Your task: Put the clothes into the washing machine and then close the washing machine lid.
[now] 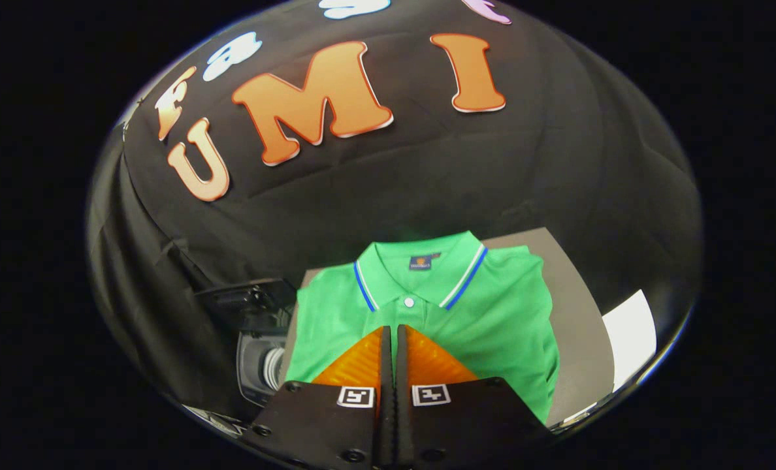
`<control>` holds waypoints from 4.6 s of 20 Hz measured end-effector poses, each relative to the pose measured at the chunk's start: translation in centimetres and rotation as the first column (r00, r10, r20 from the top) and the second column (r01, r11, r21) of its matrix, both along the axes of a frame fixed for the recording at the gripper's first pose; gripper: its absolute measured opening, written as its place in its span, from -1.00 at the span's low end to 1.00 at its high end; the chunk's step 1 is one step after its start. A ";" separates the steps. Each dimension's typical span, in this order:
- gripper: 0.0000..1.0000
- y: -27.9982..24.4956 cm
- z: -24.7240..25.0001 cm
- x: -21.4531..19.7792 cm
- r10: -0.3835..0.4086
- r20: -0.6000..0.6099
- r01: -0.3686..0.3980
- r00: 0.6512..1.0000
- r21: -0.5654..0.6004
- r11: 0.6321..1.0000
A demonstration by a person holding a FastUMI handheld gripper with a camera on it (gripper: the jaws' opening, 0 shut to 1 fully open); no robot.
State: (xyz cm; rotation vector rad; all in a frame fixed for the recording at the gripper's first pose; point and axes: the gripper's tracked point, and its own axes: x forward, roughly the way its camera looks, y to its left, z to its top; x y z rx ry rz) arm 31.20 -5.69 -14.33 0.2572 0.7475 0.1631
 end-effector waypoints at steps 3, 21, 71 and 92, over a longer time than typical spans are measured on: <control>-0.84 1.0 -0.6 0.0 0.014 -0.016 -0.014 1.000 -0.009 1.000; 0.98 1.0 -4.5 -0.2 -0.030 -0.177 0.010 0.984 -0.115 0.993; -0.69 25.2 17.0 -10.3 0.149 0.374 -0.167 0.915 0.016 0.986; -0.68 42.3 -14.4 -2.9 0.211 -0.116 -0.199 0.971 0.105 0.974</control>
